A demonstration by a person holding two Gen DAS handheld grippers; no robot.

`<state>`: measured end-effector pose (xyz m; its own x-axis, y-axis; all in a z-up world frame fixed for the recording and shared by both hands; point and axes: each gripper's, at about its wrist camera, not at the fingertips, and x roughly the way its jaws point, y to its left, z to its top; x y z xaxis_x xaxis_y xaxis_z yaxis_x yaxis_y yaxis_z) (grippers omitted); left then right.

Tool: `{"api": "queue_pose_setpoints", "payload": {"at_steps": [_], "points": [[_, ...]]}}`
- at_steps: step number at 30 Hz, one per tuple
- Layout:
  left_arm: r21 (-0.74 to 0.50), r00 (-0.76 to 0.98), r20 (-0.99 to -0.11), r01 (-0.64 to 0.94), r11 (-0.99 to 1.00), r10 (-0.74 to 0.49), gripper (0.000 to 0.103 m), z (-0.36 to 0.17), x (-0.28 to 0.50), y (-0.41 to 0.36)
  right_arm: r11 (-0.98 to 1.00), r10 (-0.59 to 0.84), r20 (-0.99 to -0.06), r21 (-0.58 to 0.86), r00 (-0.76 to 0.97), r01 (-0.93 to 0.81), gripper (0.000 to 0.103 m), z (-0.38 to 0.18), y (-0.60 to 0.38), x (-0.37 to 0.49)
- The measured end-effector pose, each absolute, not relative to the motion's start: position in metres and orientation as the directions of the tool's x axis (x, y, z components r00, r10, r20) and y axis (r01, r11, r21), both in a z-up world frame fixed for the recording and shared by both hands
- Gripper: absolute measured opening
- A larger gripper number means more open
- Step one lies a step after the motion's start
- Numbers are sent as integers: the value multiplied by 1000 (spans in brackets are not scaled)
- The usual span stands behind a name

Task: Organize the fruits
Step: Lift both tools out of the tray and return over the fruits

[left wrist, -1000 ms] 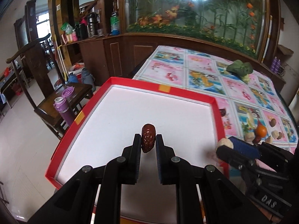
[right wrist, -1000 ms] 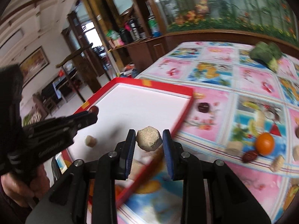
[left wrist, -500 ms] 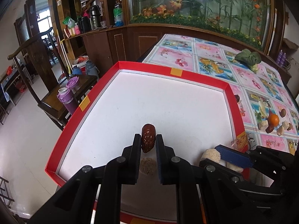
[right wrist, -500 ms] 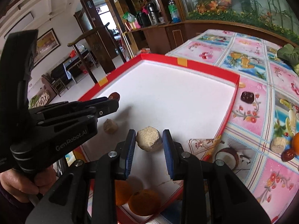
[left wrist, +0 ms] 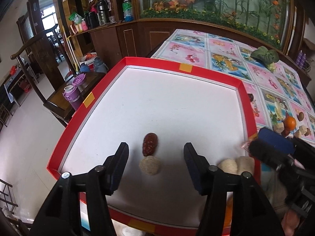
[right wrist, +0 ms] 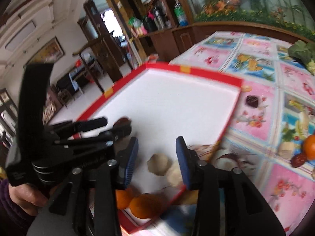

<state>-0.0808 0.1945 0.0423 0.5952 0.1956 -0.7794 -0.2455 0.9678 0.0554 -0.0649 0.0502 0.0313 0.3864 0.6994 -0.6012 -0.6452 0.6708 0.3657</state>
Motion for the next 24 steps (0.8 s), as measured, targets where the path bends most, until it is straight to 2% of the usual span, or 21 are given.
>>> {"api": "queue_pose_setpoints", "payload": {"at_steps": [6,10,13,19,24], "points": [[40,653,-744,-167,985,141,60,75,-90,171,736,666,-568,391,484,-553,43,42,-13,-53],[22,735,-674,-89,996,80,64,116,-107,149,816,577,-555,380,599,-435,43,64,-81,-48],[38,797,-603,-21,999,39,68,152,-122,131,853,515,-506,382,692,-356,42,95,-136,-58],[71,899,-437,53,996,-17,72,225,-150,100,893,412,-401,357,819,-274,42,192,-207,-91],[114,950,-312,72,991,-33,82,261,-158,73,872,448,-281,349,849,-344,42,289,-225,-118]]}}
